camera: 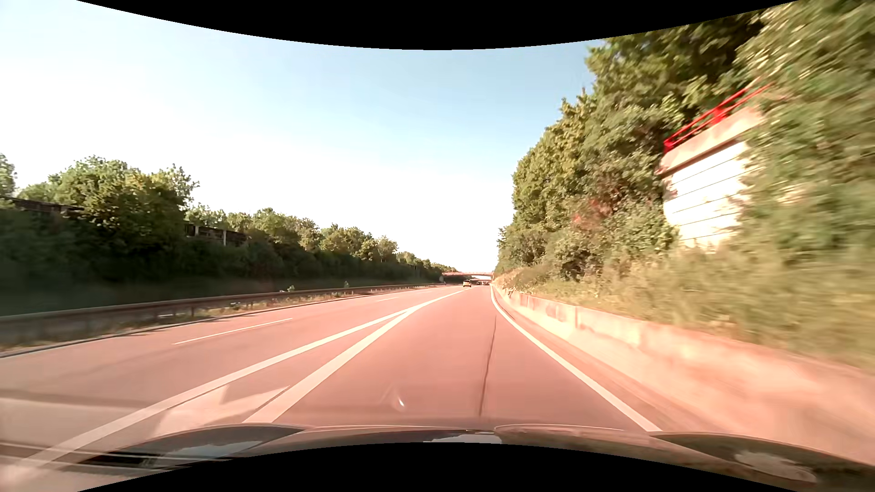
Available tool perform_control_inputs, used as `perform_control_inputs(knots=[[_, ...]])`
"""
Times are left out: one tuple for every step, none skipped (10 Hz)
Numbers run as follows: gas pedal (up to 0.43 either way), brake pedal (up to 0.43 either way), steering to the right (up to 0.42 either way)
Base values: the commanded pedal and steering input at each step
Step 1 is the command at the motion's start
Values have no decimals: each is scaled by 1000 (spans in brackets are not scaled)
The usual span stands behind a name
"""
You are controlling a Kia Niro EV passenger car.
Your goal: Follow the waypoints while adhering to traffic rules and regulations
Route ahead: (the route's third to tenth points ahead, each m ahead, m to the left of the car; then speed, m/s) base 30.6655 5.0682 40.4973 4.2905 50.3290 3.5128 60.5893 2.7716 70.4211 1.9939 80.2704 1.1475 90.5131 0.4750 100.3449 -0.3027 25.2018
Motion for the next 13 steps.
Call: perform_control_inputs(knots=[[331,6,8],[331,6,10],[331,6,10],[331,6,9],[331,6,9],[331,6,10],[331,6,9],[331,6,10],[331,6,10],[331,6,10],[331,0,10],[331,6,10],[331,6,11]])
